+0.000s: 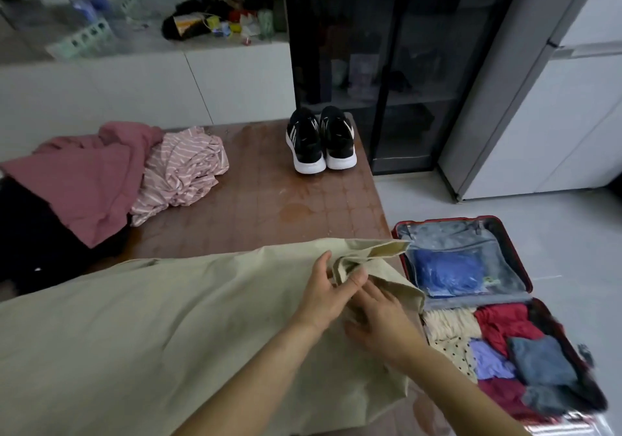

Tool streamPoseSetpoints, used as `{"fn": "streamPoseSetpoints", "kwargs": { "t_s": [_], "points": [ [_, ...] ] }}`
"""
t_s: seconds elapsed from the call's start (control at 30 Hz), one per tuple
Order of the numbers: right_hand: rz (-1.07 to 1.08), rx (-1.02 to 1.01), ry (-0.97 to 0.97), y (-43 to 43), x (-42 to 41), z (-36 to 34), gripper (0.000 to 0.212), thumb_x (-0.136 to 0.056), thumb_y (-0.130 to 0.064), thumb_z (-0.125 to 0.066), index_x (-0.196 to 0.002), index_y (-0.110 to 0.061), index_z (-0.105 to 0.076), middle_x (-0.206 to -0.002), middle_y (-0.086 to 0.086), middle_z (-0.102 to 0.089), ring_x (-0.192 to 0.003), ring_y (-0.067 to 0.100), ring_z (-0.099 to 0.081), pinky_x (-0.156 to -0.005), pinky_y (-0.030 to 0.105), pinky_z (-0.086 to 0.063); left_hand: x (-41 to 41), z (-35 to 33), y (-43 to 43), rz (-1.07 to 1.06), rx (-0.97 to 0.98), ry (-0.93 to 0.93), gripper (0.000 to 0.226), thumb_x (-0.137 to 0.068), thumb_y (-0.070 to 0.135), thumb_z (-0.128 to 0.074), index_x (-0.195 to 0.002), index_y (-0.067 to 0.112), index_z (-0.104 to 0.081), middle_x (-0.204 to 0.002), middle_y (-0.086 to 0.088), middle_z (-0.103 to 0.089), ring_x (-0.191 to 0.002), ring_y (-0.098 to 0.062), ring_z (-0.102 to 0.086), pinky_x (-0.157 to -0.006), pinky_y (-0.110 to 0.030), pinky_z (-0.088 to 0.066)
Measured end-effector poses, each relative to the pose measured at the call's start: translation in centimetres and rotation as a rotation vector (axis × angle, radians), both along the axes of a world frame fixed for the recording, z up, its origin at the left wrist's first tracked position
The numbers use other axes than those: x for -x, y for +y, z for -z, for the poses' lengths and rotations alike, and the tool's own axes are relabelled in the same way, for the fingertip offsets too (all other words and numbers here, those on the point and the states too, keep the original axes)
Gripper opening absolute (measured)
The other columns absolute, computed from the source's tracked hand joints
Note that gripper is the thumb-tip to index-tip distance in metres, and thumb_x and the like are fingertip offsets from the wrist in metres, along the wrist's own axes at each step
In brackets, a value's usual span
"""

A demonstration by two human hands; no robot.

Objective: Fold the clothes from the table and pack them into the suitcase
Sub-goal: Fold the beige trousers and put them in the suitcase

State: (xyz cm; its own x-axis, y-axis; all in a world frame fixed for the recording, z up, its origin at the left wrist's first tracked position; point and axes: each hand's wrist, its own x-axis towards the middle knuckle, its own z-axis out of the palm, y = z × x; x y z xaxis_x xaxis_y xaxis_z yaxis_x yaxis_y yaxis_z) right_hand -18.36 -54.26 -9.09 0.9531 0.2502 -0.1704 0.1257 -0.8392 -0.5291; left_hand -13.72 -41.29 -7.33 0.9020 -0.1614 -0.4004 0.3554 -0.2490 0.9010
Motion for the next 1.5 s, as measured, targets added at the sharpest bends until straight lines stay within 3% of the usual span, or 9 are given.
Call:
{"fn": "streamPoseSetpoints", "kwargs": {
  "t_s": [0.07,0.2,0.3,0.4,0.57,0.7,0.87,1.17,1.5],
  "points": [
    [-0.149,-0.085,0.03,0.3,0.2,0.2,0.07,-0.081,-0.039,-0.053,-0.146,-0.031,-0.03,-0.154,-0.01,-0.02,-0.143,0.009,-0.016,-0.116,0.033,-0.021,-0.2,0.7,0.0,-0.044,-0.038,-0.007,0.079,-0.08,0.042,-0.071,-0.145,0.024,-0.03,-0.128,0.01,-0.04,-0.123,-0.01,-0.043,-0.105,-0.028,-0.038],
    [-0.034,-0.463,-0.161,-1.0,0.5,-0.5,0.031,-0.084,-0.027,-0.059,-0.113,-0.037,-0.064,-0.12,-0.036,-0.05,-0.108,-0.01,-0.053,-0.09,0.018,-0.047,-0.6,2.2,0.0,-0.148,-0.174,-0.095,0.054,-0.086,0.015,-0.066,-0.135,0.022,-0.045,-0.118,0.003,-0.055,-0.104,-0.008,-0.051,-0.094,-0.015,-0.039],
    [0.263,-0.156,-0.505,-3.8,-0.2,0.5,0.027,-0.08,-0.043,-0.055,-0.104,-0.031,-0.061,-0.107,-0.015,-0.061,-0.094,0.009,-0.059,-0.084,0.042,-0.047,-0.8,2.8,-0.1,-0.189,-0.203,-0.104,0.049,-0.086,0.011,-0.065,-0.131,0.025,-0.05,-0.107,-0.001,-0.06,-0.096,-0.013,-0.057,-0.091,-0.022,-0.045],
    [0.465,0.086,-0.201,-6.8,-1.2,2.1,0.068,-0.073,-0.049,-0.067,-0.133,-0.025,-0.044,-0.132,0.003,-0.048,-0.121,0.026,-0.046,-0.1,0.048,-0.032,-0.5,3.0,-0.1,-0.186,-0.125,-0.11,0.051,-0.084,0.01,-0.067,-0.129,0.027,-0.05,-0.108,0.002,-0.061,-0.09,-0.008,-0.058,-0.078,-0.013,-0.045],
    [0.431,-0.107,-0.104,-8.1,-2.4,3.1,0.087,-0.068,0.005,-0.057,-0.141,-0.032,-0.027,-0.126,0.001,-0.052,-0.112,0.023,-0.056,-0.1,0.051,-0.036,-0.4,3.2,0.0,-0.198,-0.146,-0.274,0.016,-0.084,0.034,-0.064,-0.091,0.02,-0.069,-0.074,0.016,-0.064,-0.068,0.004,-0.057,-0.068,-0.019,-0.045],
    [0.434,-0.282,-0.199,-6.9,-3.8,2.0,0.071,-0.069,0.005,-0.062,-0.117,-0.036,-0.031,-0.105,-0.008,-0.055,-0.091,0.012,-0.06,-0.099,0.048,-0.038,-1.4,2.1,2.8,-0.289,-0.179,-0.322,0.03,-0.092,0.025,-0.06,-0.062,0.027,-0.056,-0.05,0.016,-0.052,-0.051,0.004,-0.046,-0.055,-0.02,-0.037],
    [0.154,0.012,-0.376,-5.9,-5.0,2.9,0.028,-0.073,-0.018,-0.057,-0.096,-0.026,-0.07,-0.104,-0.004,-0.066,-0.096,0.024,-0.063,-0.098,0.055,-0.035,-2.2,1.4,10.7,-0.427,-0.309,-0.404,0.035,-0.082,0.039,-0.051,-0.055,0.021,-0.043,-0.045,0.011,-0.042,-0.048,-0.001,-0.036,-0.051,-0.025,-0.032],
    [-0.004,0.091,-0.57,0.4,-6.7,2.2,0.035,-0.073,-0.037,-0.042,-0.079,-0.028,-0.075,-0.09,-0.003,-0.07,-0.096,0.013,-0.047,-0.098,0.053,-0.028,-1.8,0.8,30.2,-0.561,-0.582,-0.318,0.007,-0.087,0.018,-0.066,-0.087,0.012,-0.071,-0.072,0.004,-0.066,-0.062,-0.007,-0.06,-0.063,-0.026,-0.044],
    [-0.062,0.132,-0.506,10.2,-9.5,0.0,0.035,-0.073,-0.037,-0.041,-0.081,-0.031,-0.075,-0.083,-0.011,-0.07,-0.091,0.009,-0.059,-0.116,0.031,0.002,-2.0,2.9,48.3,-0.551,-0.818,-0.148,0.048,-0.085,0.03,-0.063,-0.127,0.01,-0.052,-0.118,-0.015,-0.062,-0.104,-0.033,-0.061,-0.087,-0.045,-0.049]
  ]
}}
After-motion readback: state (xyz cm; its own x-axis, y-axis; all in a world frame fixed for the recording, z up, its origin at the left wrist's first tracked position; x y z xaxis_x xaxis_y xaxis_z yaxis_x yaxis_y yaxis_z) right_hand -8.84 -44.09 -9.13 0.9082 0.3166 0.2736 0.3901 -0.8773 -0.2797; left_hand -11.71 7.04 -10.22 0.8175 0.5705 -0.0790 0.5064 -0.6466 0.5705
